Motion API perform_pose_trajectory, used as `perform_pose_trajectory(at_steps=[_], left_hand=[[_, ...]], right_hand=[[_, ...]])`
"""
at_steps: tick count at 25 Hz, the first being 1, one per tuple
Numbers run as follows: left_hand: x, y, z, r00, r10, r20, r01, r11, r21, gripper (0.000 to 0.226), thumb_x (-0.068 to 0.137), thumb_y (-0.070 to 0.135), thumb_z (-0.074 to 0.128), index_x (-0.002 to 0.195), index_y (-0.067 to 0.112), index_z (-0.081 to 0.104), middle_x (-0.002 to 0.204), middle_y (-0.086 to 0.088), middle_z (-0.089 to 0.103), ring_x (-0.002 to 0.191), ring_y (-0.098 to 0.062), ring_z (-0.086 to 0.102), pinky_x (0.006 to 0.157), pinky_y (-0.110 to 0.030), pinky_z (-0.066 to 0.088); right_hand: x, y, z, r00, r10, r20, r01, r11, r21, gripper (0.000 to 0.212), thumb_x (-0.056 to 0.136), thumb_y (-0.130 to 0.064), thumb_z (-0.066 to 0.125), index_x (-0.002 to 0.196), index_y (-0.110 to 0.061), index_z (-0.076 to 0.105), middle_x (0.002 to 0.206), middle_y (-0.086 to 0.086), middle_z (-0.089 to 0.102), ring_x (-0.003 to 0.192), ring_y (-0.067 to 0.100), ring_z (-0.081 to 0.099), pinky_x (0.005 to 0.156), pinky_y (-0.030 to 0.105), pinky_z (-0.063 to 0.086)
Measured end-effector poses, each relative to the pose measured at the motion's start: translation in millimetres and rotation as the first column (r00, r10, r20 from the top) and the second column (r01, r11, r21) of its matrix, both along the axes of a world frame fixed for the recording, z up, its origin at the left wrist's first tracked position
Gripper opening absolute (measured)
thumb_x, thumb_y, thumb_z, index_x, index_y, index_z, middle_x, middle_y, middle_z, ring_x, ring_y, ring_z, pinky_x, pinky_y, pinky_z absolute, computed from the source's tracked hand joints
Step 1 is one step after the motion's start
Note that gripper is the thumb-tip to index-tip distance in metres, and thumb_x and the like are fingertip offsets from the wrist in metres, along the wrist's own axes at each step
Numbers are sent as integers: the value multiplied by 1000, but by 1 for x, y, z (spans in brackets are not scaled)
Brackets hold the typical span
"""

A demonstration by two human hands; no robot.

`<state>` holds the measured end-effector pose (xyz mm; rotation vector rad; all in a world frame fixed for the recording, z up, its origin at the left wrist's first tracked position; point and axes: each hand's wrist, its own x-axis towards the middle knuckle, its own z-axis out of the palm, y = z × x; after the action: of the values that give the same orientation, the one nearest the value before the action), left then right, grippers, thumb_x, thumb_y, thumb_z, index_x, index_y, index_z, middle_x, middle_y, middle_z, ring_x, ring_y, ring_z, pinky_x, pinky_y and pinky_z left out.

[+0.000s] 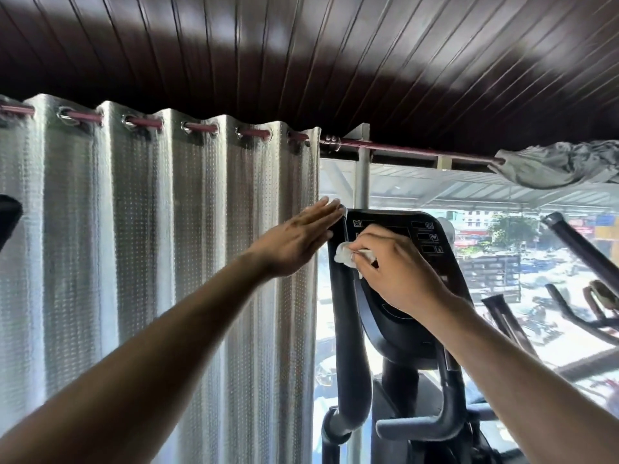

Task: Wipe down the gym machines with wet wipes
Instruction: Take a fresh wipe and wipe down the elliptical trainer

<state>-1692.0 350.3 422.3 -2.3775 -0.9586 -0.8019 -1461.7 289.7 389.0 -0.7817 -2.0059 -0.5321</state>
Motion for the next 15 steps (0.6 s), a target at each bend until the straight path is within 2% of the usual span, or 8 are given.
perform_pose_trajectory(at_steps=[2,4,6,8,10,11,13,15], left_hand=[[9,14,13,998,-33,-48,31,999,-41,56,111,49,19,163,32,13,172,12,3,158,-5,-4,128,-48,17],[13,26,17,993,-108,-39,106,994,-30,56,111,47,20,163,26,20,172,8,8,158,-5,-2,128,-47,17],[14,38,14,982,-188,-17,188,982,34,53,112,40,25,161,17,31,171,3,17,158,-6,-1,128,-38,14],[13,47,8,968,-252,11,250,966,62,51,113,36,28,158,14,36,170,2,21,158,-7,0,128,-35,12],[14,56,5,950,-310,34,307,949,73,52,113,37,27,156,12,40,169,0,25,159,-9,4,130,-41,15],[15,59,5,940,-336,49,332,940,79,53,112,38,27,154,11,43,168,-1,29,159,-11,8,129,-44,19],[18,66,6,911,-401,92,393,915,96,54,111,39,28,150,7,49,163,-5,39,158,-15,17,127,-47,25],[18,69,2,880,-457,127,438,886,154,53,111,35,31,146,3,53,157,-9,48,156,-21,25,125,-48,29]], right_hand=[[-12,6,-2,999,-20,-31,19,1000,-18,14,95,-5,67,107,-4,74,99,2,61,86,18,63,82,31,51],[-26,5,-9,1000,1,-8,-1,1000,3,16,95,-1,67,108,-6,75,99,2,60,89,19,60,82,27,49],[-37,-8,-24,990,-53,134,51,998,25,21,91,3,71,106,-10,76,97,-2,58,93,16,54,83,22,46],[-36,-27,-38,975,-74,211,86,995,-45,22,91,3,71,106,-12,75,98,-5,57,94,9,51,86,13,40],[-27,-37,-37,992,-72,107,86,986,-141,18,96,-2,66,107,-13,75,98,-8,56,88,0,53,83,6,38],[-24,-33,-32,995,-93,44,98,985,-140,18,97,-4,64,108,-13,76,98,-8,56,85,0,55,80,5,38],[-30,-16,-17,983,-177,-47,173,983,-67,17,97,-4,63,106,-10,76,99,-2,57,83,6,57,78,12,42],[-52,-4,-9,967,-248,-52,247,968,-33,15,96,-2,63,104,-7,75,100,2,59,90,16,58,82,27,49]])
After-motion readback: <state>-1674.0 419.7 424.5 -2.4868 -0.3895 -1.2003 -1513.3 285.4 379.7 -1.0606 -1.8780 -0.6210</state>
